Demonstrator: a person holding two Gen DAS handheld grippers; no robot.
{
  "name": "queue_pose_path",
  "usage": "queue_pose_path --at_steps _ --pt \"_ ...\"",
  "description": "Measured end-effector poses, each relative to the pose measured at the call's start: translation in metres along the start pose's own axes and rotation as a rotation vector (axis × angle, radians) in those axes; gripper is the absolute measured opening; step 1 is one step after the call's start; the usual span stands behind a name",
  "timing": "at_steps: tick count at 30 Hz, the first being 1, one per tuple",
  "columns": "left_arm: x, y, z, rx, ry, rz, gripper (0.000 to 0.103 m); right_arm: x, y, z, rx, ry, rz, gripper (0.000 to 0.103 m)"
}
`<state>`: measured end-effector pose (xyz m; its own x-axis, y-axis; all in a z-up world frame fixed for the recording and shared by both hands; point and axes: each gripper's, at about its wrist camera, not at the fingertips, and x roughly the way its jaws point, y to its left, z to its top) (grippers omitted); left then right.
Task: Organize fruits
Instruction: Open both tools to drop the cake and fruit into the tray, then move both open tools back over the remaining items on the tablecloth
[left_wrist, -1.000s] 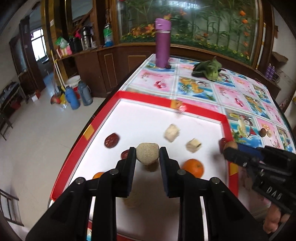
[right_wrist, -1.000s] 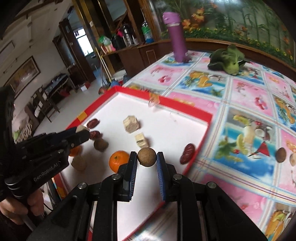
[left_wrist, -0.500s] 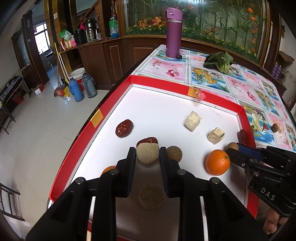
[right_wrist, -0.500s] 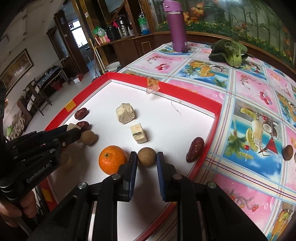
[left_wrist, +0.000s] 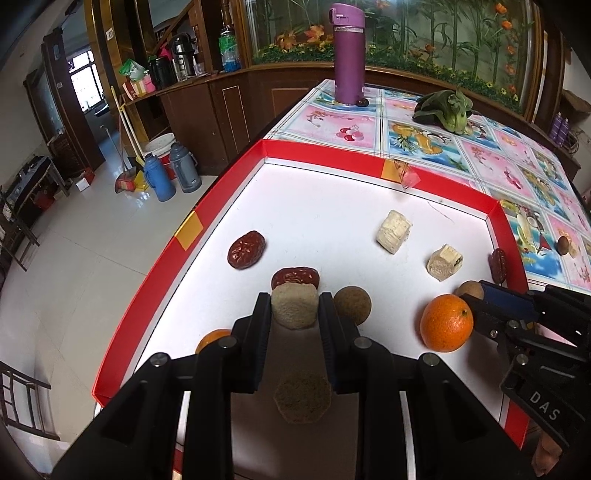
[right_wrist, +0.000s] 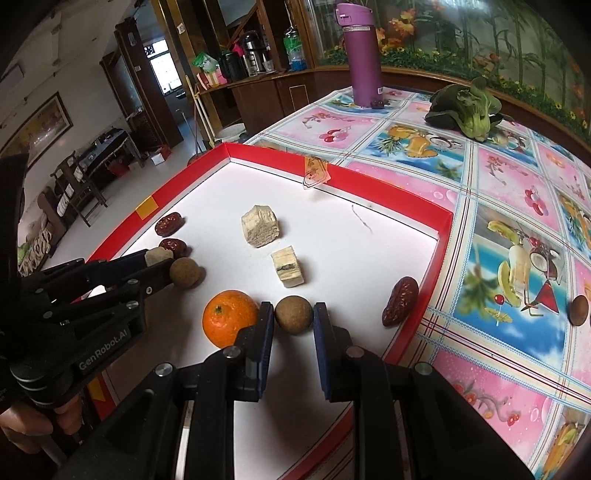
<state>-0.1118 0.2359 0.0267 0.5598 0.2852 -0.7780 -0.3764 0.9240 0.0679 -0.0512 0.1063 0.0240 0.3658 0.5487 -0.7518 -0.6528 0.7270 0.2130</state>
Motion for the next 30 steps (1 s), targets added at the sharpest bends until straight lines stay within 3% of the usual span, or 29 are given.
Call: queue_pose_path --at_steps 3,5,7,8,9,17,23,26,30 --pt "0.000 -0.002 0.000 0.002 0.000 -0.002 0.039 -0.002 -0.003 -0.001 0.008 -0.015 0.007 0.020" --pt "-0.001 -0.003 0.000 0.002 -0.004 -0.004 0.055 -0.006 -0.005 -0.001 0.015 -0.037 0.015 0.020" --pt "-0.003 -0.005 0.001 0.003 -0.007 -0.001 0.063 -0.011 -0.008 -0.001 0.021 -0.060 0.028 0.025" --pt "-0.003 -0.006 0.001 0.005 -0.007 0.002 0.066 -0.014 -0.009 -0.001 0.027 -0.075 0.037 0.033" --pt "-0.003 -0.006 0.001 0.006 -0.008 0.007 0.068 -0.017 -0.011 -0.001 0.030 -0.089 0.045 0.038" --pt "-0.004 -0.006 0.003 -0.021 -0.001 0.036 0.076 -0.035 -0.027 -0.004 0.064 -0.153 0.086 0.040" --pt "-0.010 -0.011 0.004 -0.041 0.000 0.056 0.077 -0.044 -0.047 -0.009 0.112 -0.175 0.078 0.048" --pt "-0.014 -0.017 0.003 -0.043 -0.007 0.051 0.088 -0.048 -0.055 -0.010 0.135 -0.179 0.073 0.050" --pt "-0.021 -0.033 0.005 -0.016 -0.013 0.047 0.088 -0.061 -0.063 -0.011 0.139 -0.206 0.070 0.057"
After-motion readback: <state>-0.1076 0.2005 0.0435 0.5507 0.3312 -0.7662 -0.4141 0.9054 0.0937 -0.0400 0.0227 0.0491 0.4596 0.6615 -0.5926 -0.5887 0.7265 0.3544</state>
